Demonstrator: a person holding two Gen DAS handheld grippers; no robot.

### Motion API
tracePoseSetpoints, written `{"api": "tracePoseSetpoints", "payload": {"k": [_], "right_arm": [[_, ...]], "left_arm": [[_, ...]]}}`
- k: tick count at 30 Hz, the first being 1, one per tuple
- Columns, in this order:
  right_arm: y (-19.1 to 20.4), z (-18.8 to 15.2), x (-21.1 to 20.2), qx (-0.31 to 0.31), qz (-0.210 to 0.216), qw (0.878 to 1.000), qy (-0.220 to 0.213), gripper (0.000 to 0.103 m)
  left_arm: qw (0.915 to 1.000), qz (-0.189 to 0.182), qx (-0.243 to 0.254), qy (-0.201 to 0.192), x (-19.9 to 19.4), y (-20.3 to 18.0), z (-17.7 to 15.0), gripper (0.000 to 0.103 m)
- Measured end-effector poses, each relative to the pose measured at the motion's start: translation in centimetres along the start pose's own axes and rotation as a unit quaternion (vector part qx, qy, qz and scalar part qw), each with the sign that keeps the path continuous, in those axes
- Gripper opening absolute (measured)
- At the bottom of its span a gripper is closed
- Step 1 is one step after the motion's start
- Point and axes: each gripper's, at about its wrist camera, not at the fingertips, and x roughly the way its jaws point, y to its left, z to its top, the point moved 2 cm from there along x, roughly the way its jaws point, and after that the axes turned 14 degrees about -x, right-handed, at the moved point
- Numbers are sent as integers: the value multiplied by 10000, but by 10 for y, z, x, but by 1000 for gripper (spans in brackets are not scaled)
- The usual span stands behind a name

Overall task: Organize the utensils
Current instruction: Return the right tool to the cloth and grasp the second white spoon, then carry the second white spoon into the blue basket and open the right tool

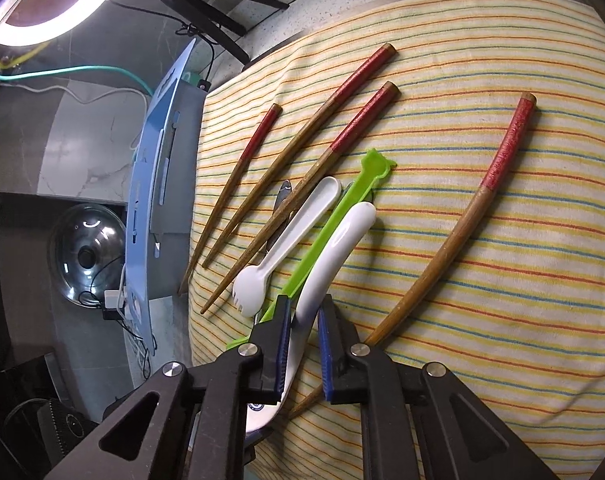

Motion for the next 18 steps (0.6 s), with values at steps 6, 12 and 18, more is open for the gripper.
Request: {"api": "tracePoseSetpoints", "payload": {"k": [6, 12, 18], "right_arm": [[8, -4, -7, -53, 46, 10000, -49, 10], [24, -1, -20, -233, 87, 9996, -152, 9], [48, 14, -30, -486, 107, 9984, -276, 9]], "left_arm": [[9990, -243, -380, -71, -7, 3, -5, 37], [9976, -303, -571, -264, -20, 2, -6, 37], [9955, -297, -706, -550, -37, 12, 2, 37]]}}
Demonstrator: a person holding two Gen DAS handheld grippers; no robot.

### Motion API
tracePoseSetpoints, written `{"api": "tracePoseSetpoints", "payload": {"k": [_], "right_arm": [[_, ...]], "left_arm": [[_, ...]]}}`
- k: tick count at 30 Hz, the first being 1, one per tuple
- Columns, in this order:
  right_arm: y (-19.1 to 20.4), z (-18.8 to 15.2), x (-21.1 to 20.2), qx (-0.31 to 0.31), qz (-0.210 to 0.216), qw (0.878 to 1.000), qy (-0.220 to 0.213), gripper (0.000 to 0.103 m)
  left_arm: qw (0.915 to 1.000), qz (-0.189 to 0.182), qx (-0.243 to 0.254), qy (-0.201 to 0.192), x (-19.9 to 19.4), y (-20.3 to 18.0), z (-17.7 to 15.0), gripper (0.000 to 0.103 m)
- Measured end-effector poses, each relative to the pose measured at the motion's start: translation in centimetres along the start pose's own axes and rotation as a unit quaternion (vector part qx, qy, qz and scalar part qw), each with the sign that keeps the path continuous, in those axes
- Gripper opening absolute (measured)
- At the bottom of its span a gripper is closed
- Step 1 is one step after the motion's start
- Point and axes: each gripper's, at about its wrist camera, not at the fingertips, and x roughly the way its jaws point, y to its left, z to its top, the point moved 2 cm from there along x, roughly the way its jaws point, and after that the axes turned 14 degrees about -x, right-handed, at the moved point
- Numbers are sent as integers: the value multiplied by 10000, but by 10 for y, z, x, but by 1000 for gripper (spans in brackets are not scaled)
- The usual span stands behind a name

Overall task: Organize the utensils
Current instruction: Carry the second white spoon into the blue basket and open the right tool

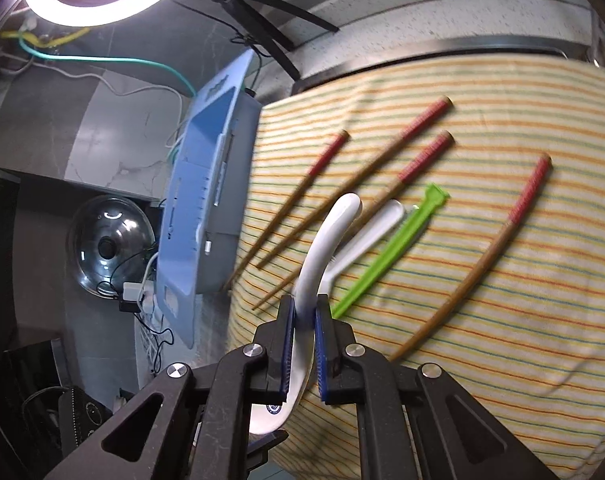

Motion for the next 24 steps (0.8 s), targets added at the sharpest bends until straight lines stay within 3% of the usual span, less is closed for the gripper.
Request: {"api": "tracePoseSetpoints", "payload": {"k": [12, 24], "right_arm": [[65, 66, 18, -695, 87, 9974, -143, 9], [106, 119, 79, -1063, 72, 9943, 26, 9]], "left_arm": [[9975, 303, -215, -598, -27, 54, 34, 37], [9950, 616, -479, -622, -25, 123, 58, 37]]}}
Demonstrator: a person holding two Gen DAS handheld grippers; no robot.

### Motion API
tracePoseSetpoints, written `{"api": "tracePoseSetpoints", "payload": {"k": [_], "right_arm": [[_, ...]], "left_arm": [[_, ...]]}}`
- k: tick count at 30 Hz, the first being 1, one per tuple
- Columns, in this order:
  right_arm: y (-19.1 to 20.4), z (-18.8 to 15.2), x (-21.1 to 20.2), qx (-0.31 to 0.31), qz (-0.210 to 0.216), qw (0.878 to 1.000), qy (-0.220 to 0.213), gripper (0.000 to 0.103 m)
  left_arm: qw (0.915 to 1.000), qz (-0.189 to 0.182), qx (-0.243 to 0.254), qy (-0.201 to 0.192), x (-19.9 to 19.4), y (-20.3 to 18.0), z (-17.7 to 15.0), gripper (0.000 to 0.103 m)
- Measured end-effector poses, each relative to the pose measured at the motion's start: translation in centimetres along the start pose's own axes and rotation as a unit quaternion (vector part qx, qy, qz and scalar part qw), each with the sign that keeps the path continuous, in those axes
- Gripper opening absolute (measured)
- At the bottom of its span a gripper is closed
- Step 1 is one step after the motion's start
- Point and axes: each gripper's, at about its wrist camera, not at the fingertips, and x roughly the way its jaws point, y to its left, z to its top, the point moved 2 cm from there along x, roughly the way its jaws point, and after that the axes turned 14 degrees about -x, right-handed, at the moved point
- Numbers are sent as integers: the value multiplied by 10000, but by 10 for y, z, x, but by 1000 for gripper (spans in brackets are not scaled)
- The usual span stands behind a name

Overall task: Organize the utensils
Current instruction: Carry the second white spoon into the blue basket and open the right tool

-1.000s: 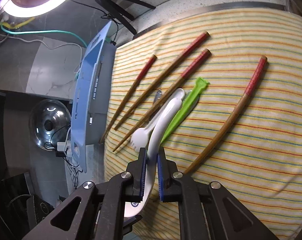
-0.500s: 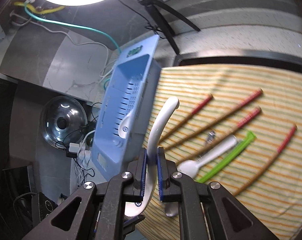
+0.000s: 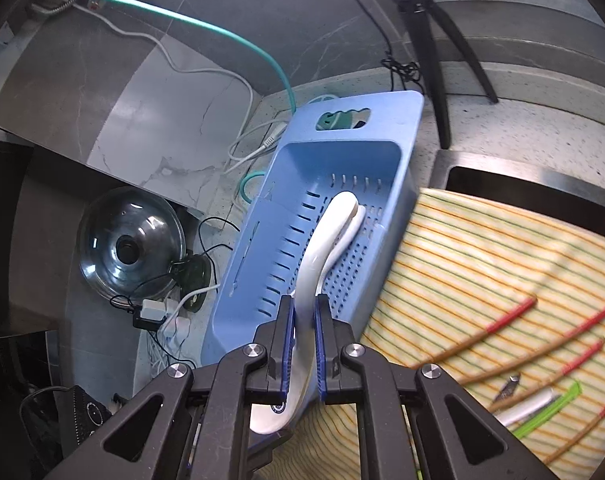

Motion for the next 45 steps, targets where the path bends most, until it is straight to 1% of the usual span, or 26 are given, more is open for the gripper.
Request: {"api": "tracePoseSetpoints", "payload": {"k": [5, 10, 13, 18, 19, 21, 22, 23, 25, 26, 27, 38, 45], "right_arm": [[-1, 13, 23, -21, -14, 9999, 132, 9], [-5, 17, 45, 27, -52, 9995, 306, 9], [-8, 17, 53, 50, -38, 9993, 371, 9], [-7, 19, 59, -84, -87, 9990, 423, 10], [-6, 20, 60, -129, -122, 9989, 437, 12], [-5, 21, 60, -212, -210, 9985, 468, 12], [-3, 22, 61, -237, -240, 9982, 497, 16], [-3, 22, 61, -256, -247, 9981, 510, 27], [-1, 23, 58, -307, -259, 9982, 435, 38], [0, 23, 56, -347, -273, 9982, 400, 41], [2, 23, 53, -400, -305, 9980, 375, 42], [5, 19, 33, -459, -272, 9982, 274, 43], [7, 8, -3, -558, -304, 9979, 123, 43]], "left_arm": [[9999, 22, -126, 100, 12, 19, 6, 37], [9994, 25, -248, 254, 23, 31, 7, 37], [9990, 47, -276, 334, 29, 34, 5, 37], [9986, 70, -326, 416, 35, 38, 6, 37], [9986, 85, -329, 412, 35, 38, 6, 37], [9984, 119, -344, 423, 36, 38, 7, 38], [9983, 156, -366, 435, 38, 39, 8, 38], [9979, 191, -393, 477, 39, 39, 8, 44], [9976, 239, -446, 474, 39, 40, 9, 53], [9976, 248, -461, 459, 38, 41, 9, 57], [9975, 265, -475, 449, 37, 41, 10, 57], [9981, 313, -425, 306, 19, 34, 10, 57], [9988, 337, -336, 122, 0, 21, 10, 57]]}}
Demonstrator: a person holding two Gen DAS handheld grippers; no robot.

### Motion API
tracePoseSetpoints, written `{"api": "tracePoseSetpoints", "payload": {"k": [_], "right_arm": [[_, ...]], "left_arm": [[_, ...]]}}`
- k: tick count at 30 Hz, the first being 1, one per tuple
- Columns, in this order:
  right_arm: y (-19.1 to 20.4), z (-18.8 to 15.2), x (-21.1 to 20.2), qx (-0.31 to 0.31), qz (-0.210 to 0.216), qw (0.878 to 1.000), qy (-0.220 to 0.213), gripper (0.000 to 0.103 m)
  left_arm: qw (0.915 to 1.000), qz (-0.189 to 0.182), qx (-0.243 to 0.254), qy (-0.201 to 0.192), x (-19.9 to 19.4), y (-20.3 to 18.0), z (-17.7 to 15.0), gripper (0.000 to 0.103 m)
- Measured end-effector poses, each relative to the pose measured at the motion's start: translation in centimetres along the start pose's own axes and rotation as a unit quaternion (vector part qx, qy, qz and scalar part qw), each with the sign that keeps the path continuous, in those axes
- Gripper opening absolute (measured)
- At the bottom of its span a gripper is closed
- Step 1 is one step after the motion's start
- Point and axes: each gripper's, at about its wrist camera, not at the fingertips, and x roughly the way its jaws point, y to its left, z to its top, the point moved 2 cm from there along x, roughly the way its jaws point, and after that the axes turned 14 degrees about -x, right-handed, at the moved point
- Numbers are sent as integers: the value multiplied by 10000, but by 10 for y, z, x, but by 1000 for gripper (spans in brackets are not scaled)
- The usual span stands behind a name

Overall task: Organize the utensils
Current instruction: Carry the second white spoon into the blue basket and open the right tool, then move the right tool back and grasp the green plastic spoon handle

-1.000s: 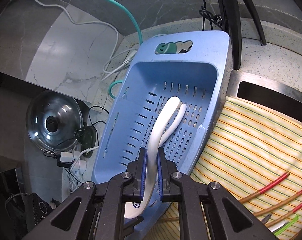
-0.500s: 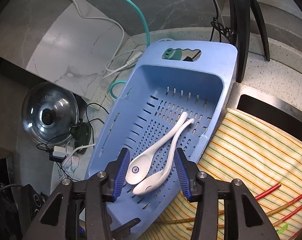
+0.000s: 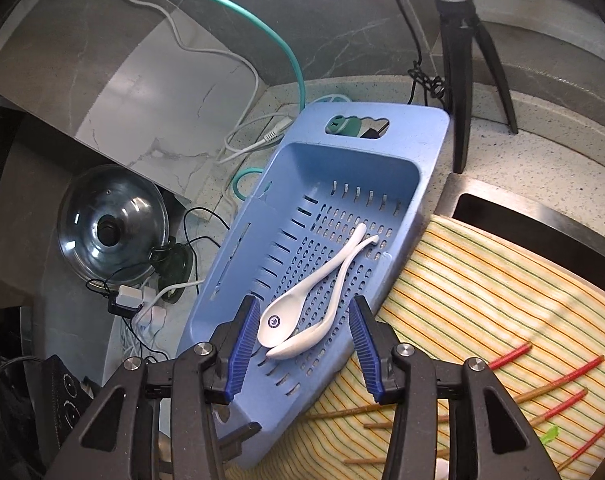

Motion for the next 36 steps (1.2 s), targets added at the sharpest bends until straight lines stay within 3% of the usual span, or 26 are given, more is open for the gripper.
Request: {"api": "tracePoseSetpoints", "payload": {"k": [15, 24, 31, 36], "right_arm": [[-35, -65, -103, 375, -144, 9982, -454, 43], [-77, -138, -134, 1144, -501, 9909, -493, 43], [-104, -185, -118, 1750, -906, 9800, -285, 41], [-117, -199, -101, 2003, -1193, 9724, -64, 28]], "left_arm": [[9993, -251, 221, -192, -36, -46, -19, 57], [9951, -585, 776, 160, -22, -95, -36, 54], [9860, -901, 1247, 642, 5, -129, -45, 39], [9782, -1057, 1475, 1008, 26, -142, -48, 22]]}}
